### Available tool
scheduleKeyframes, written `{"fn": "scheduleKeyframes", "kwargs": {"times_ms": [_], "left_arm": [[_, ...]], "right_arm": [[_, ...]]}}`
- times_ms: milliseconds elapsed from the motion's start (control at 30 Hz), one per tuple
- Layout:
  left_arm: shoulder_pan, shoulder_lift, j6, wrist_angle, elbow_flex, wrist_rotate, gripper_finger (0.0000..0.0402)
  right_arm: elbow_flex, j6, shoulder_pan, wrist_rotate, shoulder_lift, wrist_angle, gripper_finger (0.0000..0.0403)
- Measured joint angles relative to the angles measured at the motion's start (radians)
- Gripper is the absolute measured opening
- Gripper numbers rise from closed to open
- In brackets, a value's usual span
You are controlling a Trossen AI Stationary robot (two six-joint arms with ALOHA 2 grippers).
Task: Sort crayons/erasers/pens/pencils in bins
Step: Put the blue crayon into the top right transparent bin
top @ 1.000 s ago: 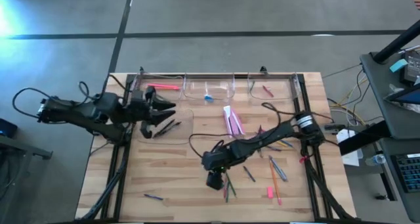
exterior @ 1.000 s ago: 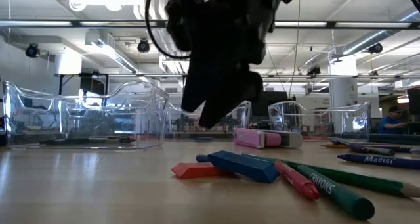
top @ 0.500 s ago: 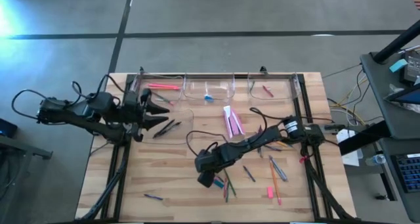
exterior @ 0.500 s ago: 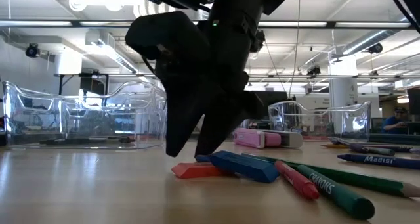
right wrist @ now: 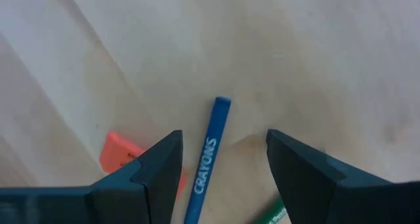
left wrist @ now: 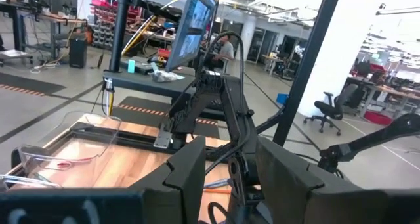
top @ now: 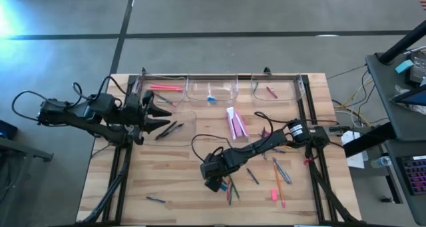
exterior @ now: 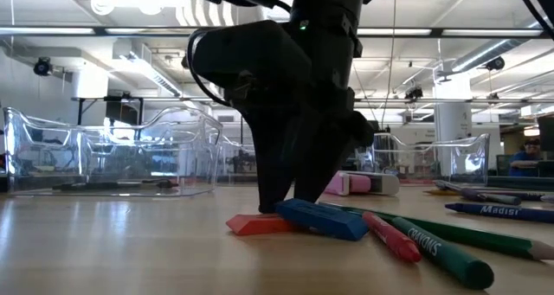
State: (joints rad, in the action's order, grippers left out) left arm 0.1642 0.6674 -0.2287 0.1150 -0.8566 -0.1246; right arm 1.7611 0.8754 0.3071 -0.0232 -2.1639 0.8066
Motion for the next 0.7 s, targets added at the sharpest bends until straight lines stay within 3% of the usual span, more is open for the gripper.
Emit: {"fn": "scheduleKeyframes", "kwargs": {"times_ms": [700], "left_arm": [[0.000,0.003,0.005,-0.001,0.000,0.000,0.0119]], "right_arm": [[0.002,0.008,0.005,-0.001,-0.038,0.006,0.0208]]}}
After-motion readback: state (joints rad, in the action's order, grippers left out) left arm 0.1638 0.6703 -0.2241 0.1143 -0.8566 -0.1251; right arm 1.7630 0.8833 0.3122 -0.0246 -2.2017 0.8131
